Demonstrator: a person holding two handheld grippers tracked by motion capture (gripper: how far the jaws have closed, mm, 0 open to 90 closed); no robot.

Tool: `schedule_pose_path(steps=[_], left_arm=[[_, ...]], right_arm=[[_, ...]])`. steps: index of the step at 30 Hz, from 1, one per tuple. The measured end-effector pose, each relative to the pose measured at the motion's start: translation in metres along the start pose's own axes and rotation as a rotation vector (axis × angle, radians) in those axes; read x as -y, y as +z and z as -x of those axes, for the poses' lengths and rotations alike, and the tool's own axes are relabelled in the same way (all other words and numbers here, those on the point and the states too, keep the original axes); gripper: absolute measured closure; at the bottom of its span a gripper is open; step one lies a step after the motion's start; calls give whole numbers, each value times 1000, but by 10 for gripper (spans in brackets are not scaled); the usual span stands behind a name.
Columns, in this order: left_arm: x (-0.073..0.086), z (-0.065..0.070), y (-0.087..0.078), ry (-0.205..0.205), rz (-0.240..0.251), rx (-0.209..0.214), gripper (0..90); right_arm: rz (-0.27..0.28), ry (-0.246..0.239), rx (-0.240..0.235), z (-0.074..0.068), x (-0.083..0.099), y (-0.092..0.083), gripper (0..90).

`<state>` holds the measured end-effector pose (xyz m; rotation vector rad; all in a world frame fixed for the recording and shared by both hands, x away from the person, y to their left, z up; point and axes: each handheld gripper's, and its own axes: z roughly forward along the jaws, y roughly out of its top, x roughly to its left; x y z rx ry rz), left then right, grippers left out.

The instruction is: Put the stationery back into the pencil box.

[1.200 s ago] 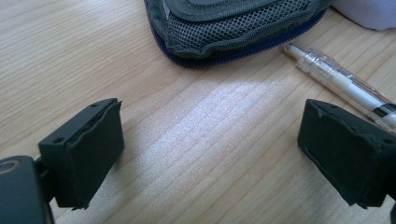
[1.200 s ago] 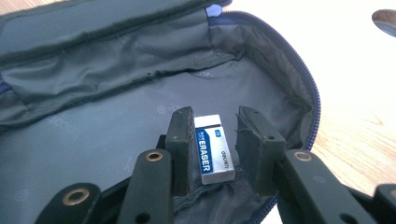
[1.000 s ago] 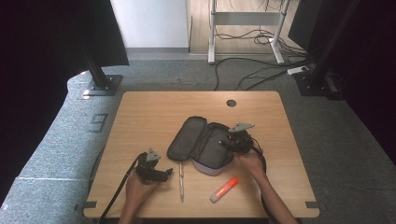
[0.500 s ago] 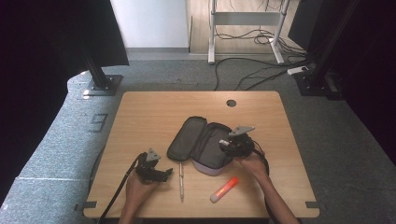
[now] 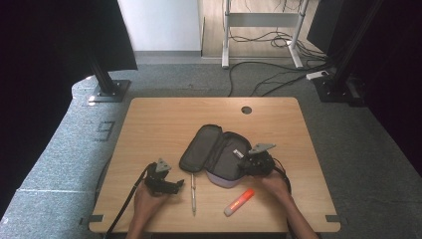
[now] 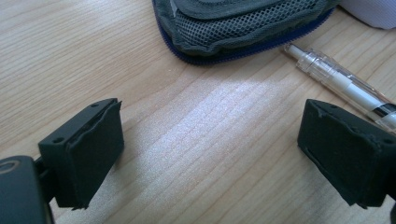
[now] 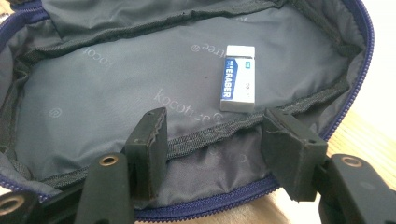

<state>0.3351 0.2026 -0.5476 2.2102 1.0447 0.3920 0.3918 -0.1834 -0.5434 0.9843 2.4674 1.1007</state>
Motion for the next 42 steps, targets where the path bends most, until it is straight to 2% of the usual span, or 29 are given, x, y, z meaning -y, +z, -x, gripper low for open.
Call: schedule_pose_path(steps=[4, 16, 22, 30, 42], left_arm=[[0, 0, 0, 1, -1, 0, 65], [0, 0, 0, 1, 0, -1, 66], [0, 0, 0, 1, 0, 0, 66], [0, 0, 0, 1, 1, 0, 66], [0, 0, 0, 1, 0, -1, 66]], right_arm=[[-6, -25, 19, -4, -1, -2, 417], [27, -23, 1, -11, -7, -10, 384], [47, -49, -26, -19, -12, -20, 392], [63, -59, -64, -28, -14, -30, 400], [62, -92, -102, -44, -7, -43, 376]])
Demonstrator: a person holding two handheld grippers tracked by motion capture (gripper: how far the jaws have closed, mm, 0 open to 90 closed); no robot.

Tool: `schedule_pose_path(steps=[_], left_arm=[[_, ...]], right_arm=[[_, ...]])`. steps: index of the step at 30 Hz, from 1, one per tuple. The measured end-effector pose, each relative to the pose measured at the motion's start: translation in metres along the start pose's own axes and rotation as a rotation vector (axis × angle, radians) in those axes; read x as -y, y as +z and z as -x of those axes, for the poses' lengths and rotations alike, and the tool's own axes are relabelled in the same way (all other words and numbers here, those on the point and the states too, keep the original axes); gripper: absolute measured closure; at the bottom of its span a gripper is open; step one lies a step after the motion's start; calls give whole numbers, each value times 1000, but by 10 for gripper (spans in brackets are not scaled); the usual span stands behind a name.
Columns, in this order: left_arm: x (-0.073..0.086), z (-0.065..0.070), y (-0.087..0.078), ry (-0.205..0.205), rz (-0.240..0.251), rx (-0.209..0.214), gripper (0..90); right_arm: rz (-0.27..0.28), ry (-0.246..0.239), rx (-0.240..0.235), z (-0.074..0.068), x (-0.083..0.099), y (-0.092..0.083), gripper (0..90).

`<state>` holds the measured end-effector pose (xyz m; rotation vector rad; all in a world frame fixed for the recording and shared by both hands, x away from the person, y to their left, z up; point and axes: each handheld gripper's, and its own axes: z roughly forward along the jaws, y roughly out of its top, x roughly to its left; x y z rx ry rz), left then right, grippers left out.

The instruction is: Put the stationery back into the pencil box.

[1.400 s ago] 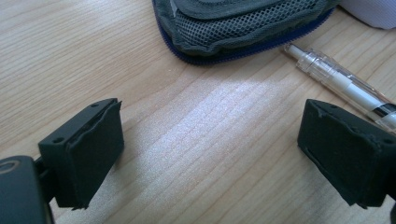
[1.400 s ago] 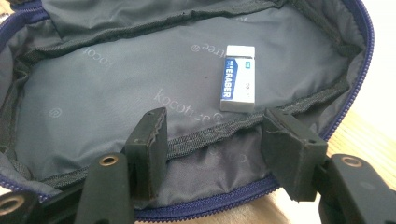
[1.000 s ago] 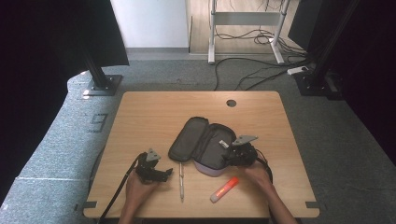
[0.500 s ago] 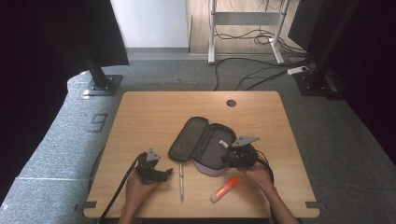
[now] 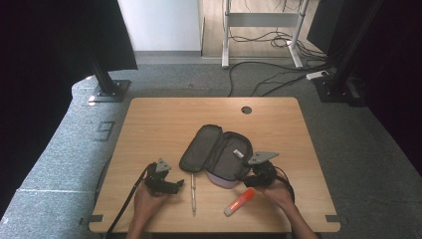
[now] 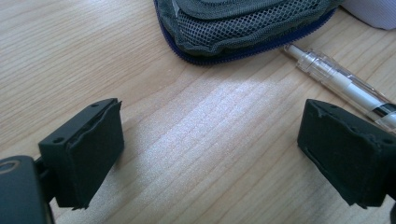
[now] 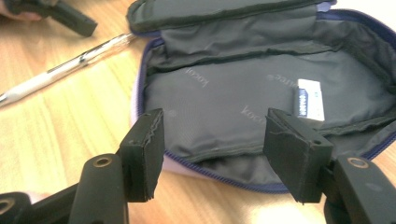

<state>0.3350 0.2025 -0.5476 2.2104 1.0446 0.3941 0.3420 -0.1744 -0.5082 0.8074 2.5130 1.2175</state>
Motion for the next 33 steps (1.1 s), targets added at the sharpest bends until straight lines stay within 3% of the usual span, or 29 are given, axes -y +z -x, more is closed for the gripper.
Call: schedule_pose_path(steps=[20, 33], left_arm=[[0, 0, 0, -1, 0, 0, 66], [0, 0, 0, 0, 0, 0, 66]], right_arm=[[7, -36, -76, -35, 19, -17, 356], [-22, -82, -149, -56, 35, -11, 332]])
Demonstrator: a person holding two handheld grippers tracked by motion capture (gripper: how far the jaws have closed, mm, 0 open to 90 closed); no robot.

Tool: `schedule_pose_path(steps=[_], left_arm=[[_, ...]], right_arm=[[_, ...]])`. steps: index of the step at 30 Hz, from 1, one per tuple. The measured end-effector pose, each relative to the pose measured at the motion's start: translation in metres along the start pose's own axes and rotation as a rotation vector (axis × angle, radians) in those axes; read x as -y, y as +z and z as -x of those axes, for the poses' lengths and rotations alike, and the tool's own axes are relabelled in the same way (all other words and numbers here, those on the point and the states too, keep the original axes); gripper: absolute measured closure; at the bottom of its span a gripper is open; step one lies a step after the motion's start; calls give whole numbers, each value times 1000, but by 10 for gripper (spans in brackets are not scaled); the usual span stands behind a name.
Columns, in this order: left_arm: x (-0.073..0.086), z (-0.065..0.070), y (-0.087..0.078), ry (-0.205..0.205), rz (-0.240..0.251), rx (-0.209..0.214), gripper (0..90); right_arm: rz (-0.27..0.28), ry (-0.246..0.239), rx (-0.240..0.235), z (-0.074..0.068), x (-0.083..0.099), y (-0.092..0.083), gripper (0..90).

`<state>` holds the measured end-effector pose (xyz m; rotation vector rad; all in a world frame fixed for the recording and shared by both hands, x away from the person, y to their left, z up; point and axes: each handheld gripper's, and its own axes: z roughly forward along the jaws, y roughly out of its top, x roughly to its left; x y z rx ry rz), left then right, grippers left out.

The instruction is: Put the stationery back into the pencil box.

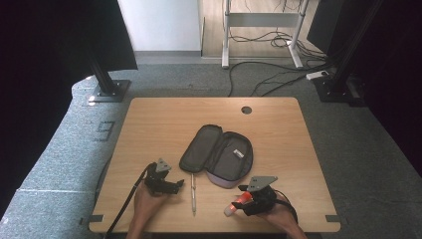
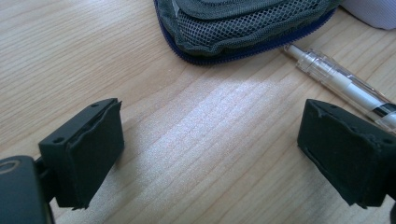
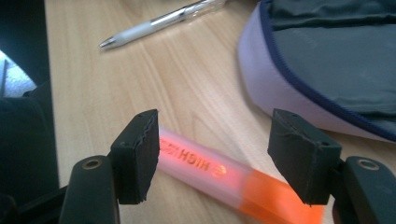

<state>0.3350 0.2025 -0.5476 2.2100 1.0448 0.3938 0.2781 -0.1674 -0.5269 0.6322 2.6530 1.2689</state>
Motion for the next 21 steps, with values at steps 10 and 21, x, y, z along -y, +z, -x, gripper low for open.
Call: schedule_pose_path(steps=[10, 21], left_arm=[[0, 0, 0, 0, 0, 0, 67], [0, 0, 0, 0, 0, 0, 67]], right_arm=[[-33, -17, -33, -4, 9, 8, 337], [-58, -26, -40, -4, 10, 20, 399]])
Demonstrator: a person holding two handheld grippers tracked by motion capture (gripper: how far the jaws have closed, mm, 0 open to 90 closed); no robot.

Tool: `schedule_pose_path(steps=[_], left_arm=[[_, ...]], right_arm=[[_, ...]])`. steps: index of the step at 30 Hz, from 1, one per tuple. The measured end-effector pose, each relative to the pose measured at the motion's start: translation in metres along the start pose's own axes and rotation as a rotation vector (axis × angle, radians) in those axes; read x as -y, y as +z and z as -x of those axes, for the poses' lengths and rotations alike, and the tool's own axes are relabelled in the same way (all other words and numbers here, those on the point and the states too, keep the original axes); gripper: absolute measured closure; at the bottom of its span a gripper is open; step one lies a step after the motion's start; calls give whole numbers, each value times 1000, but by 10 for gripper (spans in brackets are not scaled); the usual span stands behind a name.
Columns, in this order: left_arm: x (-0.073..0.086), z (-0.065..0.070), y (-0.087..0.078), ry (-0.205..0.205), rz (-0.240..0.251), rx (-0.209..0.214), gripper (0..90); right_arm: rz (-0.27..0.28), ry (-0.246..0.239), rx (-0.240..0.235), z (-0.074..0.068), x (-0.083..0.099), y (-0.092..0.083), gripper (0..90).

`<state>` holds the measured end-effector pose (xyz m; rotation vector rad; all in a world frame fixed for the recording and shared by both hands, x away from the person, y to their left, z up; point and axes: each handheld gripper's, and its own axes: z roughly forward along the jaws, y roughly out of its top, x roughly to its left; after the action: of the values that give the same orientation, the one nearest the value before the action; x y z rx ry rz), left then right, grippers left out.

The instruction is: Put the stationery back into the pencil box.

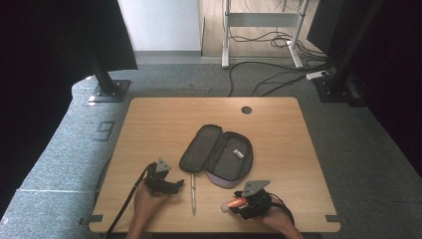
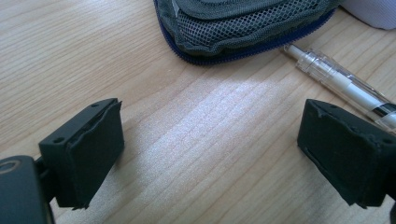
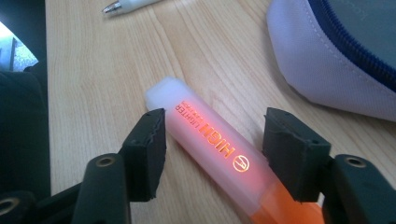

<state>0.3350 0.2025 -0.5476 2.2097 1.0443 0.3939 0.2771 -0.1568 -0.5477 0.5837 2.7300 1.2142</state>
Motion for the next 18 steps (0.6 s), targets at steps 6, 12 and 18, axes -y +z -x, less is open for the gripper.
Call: schedule_pose_path(steps=[6, 12, 18], left_arm=[[0, 0, 0, 0, 0, 0, 67], [0, 0, 0, 1, 0, 0, 67], [0, 0, 0, 0, -1, 1, 67]], right_arm=[[-12, -14, 19, -1, -5, 3, 519], [-24, -11, 49, -2, -7, 3, 650], [-39, 1, 46, -4, -10, 3, 655]])
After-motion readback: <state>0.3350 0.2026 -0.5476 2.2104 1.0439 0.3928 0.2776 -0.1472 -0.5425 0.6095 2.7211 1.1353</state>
